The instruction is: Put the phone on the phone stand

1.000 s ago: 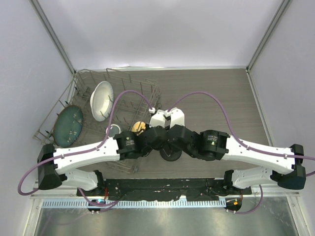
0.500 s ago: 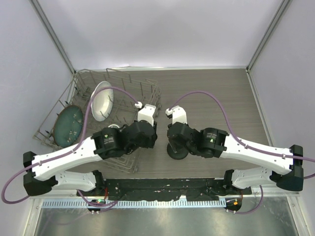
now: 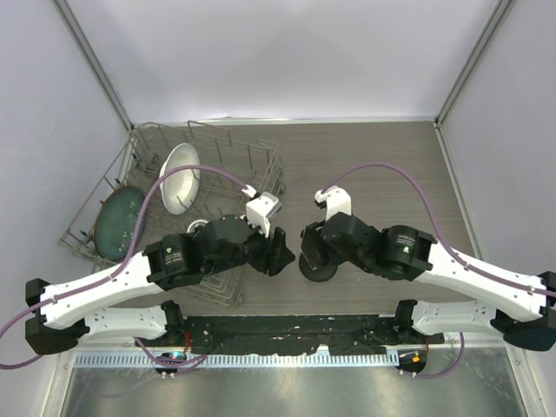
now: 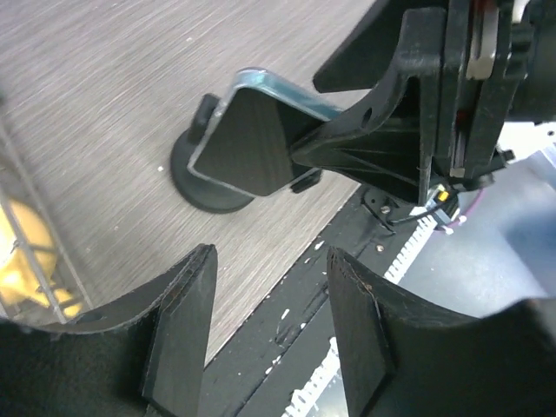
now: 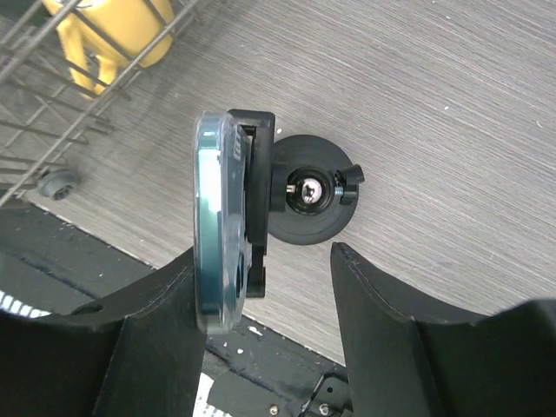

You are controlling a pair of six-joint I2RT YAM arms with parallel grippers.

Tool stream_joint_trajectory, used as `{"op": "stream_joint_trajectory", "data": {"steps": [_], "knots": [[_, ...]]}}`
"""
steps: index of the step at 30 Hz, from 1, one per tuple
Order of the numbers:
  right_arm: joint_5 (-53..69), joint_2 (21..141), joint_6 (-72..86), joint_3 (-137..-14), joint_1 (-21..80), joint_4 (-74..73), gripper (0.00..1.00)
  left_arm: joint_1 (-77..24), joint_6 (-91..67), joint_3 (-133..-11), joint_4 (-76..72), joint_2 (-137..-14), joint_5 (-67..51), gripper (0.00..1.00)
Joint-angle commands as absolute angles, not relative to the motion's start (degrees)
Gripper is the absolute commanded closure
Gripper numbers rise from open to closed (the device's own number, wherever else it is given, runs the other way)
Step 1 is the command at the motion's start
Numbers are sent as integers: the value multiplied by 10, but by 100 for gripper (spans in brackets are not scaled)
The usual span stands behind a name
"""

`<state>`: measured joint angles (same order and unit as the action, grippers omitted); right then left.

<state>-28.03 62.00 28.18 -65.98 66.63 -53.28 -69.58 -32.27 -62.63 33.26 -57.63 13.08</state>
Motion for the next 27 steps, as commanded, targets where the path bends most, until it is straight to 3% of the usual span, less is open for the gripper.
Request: {"op": "stream_joint_trajectory", "data": {"steps": [1, 4, 11, 16, 20, 27], "knots": [[-258, 560, 277, -653, 665, -511, 40, -674, -242, -620, 235, -565, 42, 43], [-258, 534, 272, -634, 664, -493, 46, -641, -235, -624, 233, -570, 14, 42], [-278, 533, 265, -642, 662, -495, 77, -599, -247, -612, 223, -589, -52, 42], [-279, 536, 250, -645, 662, -488, 79, -598, -252, -600, 214, -587, -59, 42], [-279, 554, 249, -652, 662, -483, 68, -596, -253, -593, 214, -582, -54, 42], [-297, 589, 247, -672, 662, -488, 66, -594, -254, -593, 220, -575, -49, 42]]}}
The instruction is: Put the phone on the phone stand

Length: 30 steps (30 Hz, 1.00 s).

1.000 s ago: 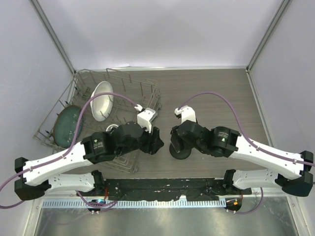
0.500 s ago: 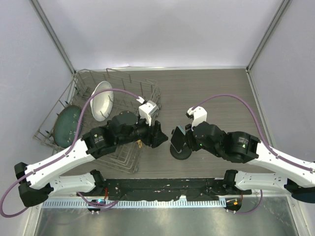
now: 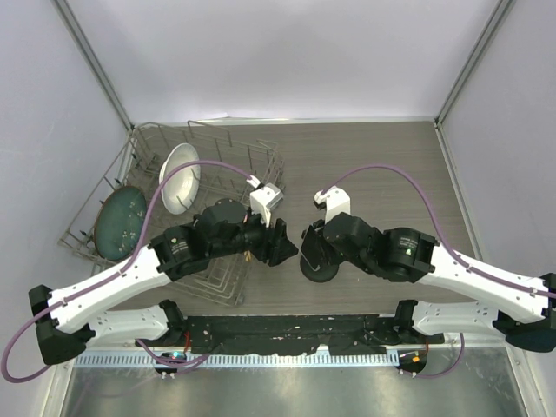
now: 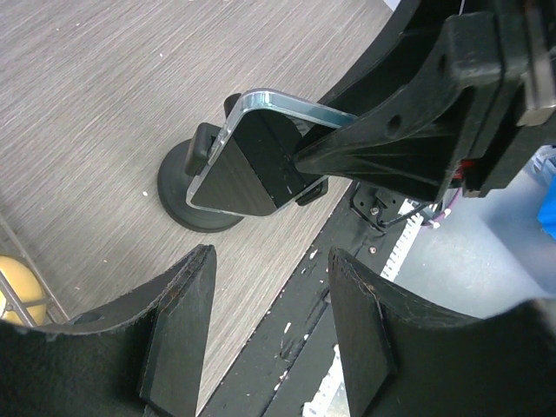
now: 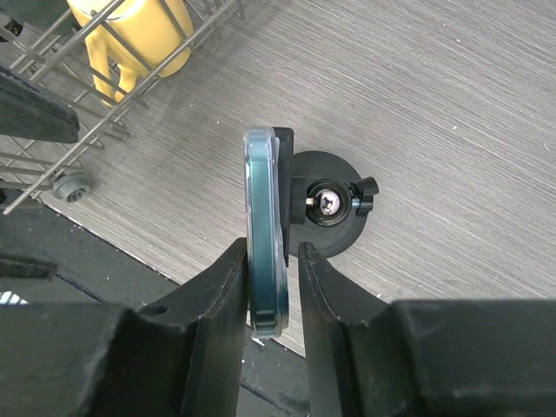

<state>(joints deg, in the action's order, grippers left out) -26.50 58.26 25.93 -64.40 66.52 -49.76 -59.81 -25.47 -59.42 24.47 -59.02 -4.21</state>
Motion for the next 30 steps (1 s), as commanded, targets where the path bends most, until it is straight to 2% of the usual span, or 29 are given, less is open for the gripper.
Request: {"op": "stream_joint_trajectory", "data": {"steps": [1, 7, 8, 9, 11, 12, 14, 17, 23, 29, 30], "knots": [[-297, 591, 245, -673, 662, -490, 66, -593, -253, -593, 220, -573, -50, 42], [-288, 597, 227, -678, 662, -488, 66, -592, -247, -591, 223, -559, -54, 39], [-286, 598, 222, -678, 662, -489, 69, -592, -246, -591, 223, -557, -56, 38], [-282, 599, 215, -679, 662, -488, 77, -592, -243, -591, 224, -557, -56, 38], [-280, 599, 195, -680, 663, -484, 82, -592, -242, -592, 225, -555, -59, 38], [-279, 595, 188, -679, 661, -479, 91, -592, -241, -594, 225, -555, -59, 38], [-260, 583, 160, -672, 653, -454, 100, -590, -236, -594, 228, -553, -60, 38], [-189, 571, 115, -667, 606, -421, 100, -589, -235, -596, 230, -550, -61, 38], [34, 597, 12, -683, 433, -386, 100, -588, -228, -601, 243, -535, -62, 39], [96, 642, -135, -746, 348, -378, 100, -587, -222, -599, 261, -512, -45, 39], [137, 659, -157, -755, 333, -377, 100, -587, -221, -596, 261, -505, -44, 39]]}}
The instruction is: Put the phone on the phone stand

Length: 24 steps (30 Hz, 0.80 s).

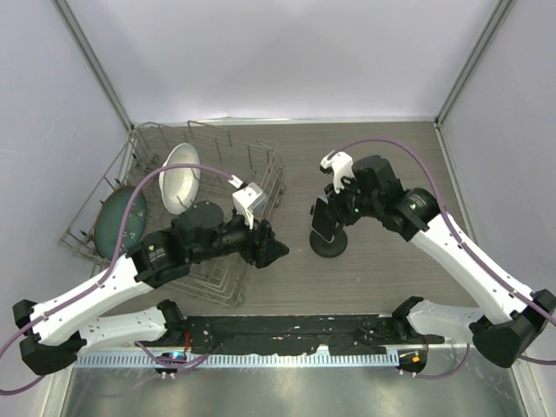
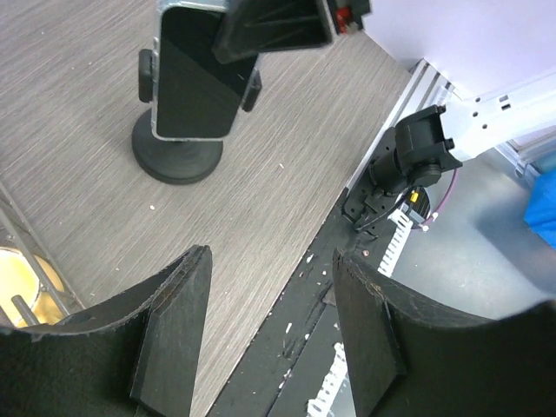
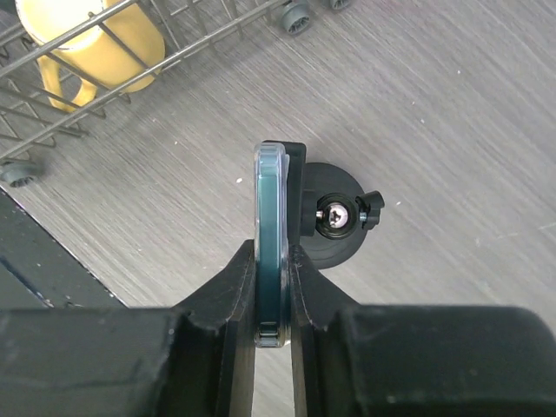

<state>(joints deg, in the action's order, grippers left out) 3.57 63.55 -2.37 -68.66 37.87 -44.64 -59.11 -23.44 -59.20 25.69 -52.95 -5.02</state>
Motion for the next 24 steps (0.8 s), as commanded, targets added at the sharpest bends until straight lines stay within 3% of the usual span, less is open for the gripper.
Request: {"op": "stream_joint_trajectory", "data": {"steps": [1, 9, 13, 17, 21, 24], "knots": [[162, 671, -198, -772, 314, -381, 100, -587, -219, -594, 262, -503, -43, 39], [413, 796, -345, -866, 159, -413, 100, -585, -195, -613, 298, -498, -53, 39], [480, 856, -453, -922, 142, -452, 100, -585, -188, -620, 318, -491, -63, 39], [499, 952, -560, -1032, 131, -539, 100, -584, -186, -627, 330, -493, -68, 39], [516, 1077, -642, -1218, 130, -727, 100, -582, -179, -634, 343, -500, -71, 39], [510, 1132, -642, -1296, 127, -732, 100, -580, -175, -635, 343, -504, -71, 39]]}}
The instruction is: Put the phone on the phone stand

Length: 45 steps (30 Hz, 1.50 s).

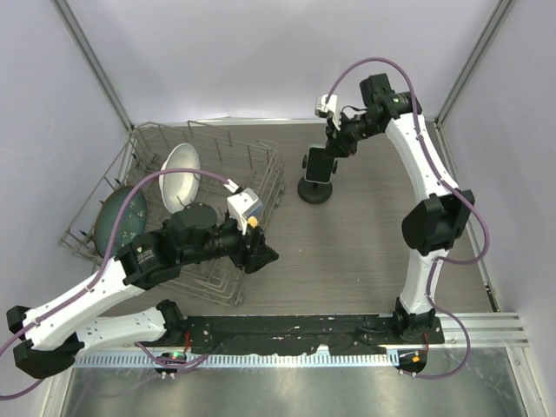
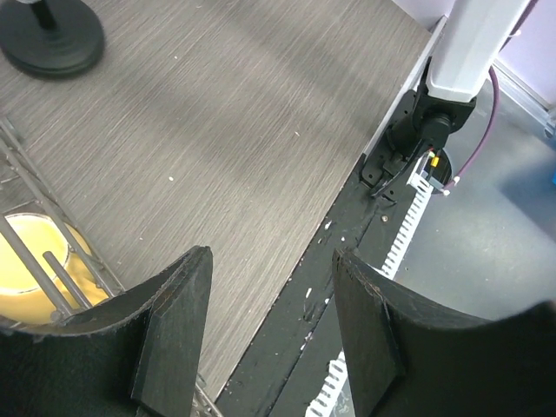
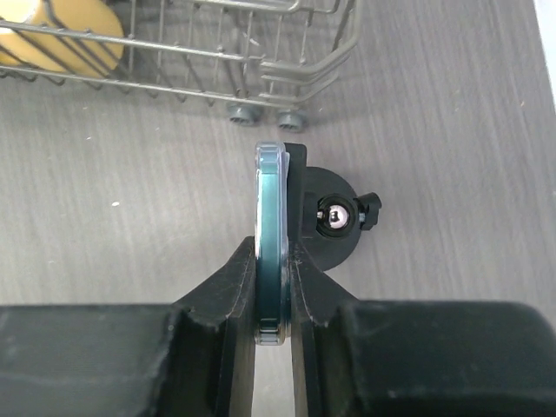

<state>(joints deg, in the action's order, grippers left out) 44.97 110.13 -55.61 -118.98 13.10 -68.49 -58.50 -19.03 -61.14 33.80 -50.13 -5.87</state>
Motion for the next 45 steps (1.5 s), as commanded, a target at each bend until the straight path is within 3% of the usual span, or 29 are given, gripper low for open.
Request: {"op": "stream_joint_trajectory", "data": {"steps": [1, 10, 18, 31, 32, 33, 35, 36, 39, 41, 45], "knots": [[511, 1144, -642, -1326, 127, -736, 100, -577, -175, -635, 342, -507, -72, 39], [549, 1236, -666, -1419, 122, -802, 100, -563, -164, -650, 337, -538, -95, 40], [584, 1270, -669, -1422, 120, -812, 100, -532, -167, -638, 314, -548, -130, 41], [553, 1284, -545, -1401, 123, -760, 99, -512, -175, -633, 311, -544, -153, 41], [545, 1282, -536, -1395, 126, -745, 95, -512, -175, -632, 310, -544, -155, 41], [532, 1279, -532, -1393, 127, -741, 78, -512, -176, -632, 309, -542, -159, 42], [513, 1271, -498, -1385, 131, -706, 63, -510, -178, -631, 307, -542, -168, 43], [501, 1265, -483, -1379, 133, -692, 50, -509, -178, -630, 305, -542, -170, 43], [490, 1236, -464, -1355, 138, -650, 29, -508, -182, -629, 302, -544, -176, 43], [479, 1219, -450, -1355, 138, -632, 21, -507, -183, -629, 302, -542, -177, 44], [464, 1193, -425, -1361, 139, -615, 19, -507, -186, -629, 302, -537, -177, 43]]}}
